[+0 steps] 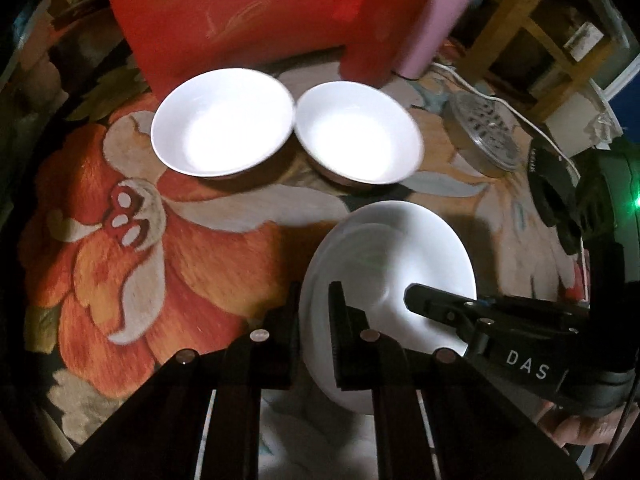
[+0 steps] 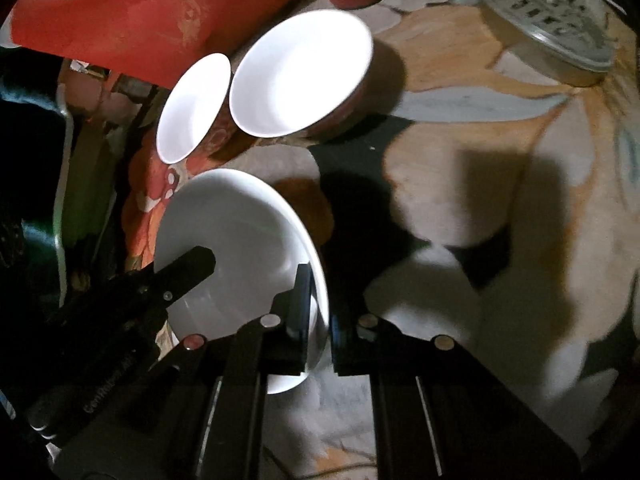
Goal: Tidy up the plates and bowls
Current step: 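Lift the white bowl with the right tool and carry it to the plate stack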
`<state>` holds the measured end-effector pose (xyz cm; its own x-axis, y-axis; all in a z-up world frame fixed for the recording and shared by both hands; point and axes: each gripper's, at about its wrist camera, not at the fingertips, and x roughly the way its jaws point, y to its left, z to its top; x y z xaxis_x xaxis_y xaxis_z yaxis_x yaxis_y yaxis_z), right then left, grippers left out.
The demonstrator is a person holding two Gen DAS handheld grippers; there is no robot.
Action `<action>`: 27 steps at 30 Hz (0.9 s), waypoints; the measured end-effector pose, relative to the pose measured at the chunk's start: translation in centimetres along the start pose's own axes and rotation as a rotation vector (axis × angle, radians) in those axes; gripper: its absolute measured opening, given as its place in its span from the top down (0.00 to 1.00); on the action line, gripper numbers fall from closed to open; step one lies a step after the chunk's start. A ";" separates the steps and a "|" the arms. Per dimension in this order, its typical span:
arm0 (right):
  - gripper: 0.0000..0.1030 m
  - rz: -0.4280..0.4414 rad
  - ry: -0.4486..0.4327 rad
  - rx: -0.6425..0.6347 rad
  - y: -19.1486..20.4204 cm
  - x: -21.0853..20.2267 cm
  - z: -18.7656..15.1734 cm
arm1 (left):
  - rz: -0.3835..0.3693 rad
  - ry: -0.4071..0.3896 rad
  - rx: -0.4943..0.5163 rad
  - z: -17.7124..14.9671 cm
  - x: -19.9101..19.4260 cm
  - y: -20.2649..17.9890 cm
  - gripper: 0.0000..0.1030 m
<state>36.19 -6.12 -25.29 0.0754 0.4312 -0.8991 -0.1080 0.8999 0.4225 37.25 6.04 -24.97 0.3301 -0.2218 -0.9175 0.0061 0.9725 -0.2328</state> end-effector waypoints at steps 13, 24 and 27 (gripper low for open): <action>0.91 -0.003 -0.051 0.065 -4.8 -9.5 -5.5 | -0.010 0.006 0.126 -2.4 -4.7 -10.0 0.90; 0.91 -0.016 -0.113 0.129 -11.0 -13.9 -8.8 | -0.056 0.027 0.219 -3.9 -3.9 -17.6 0.90; 0.90 -0.050 -0.133 0.127 -12.4 -15.2 -9.4 | -0.083 0.037 0.239 -4.4 -3.4 -20.1 0.90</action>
<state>27.09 -24.46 -17.93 0.2091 0.3828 -0.8999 0.0249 0.9178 0.3962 31.82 -13.06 -18.62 0.2843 -0.2995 -0.9107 0.2557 0.9392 -0.2291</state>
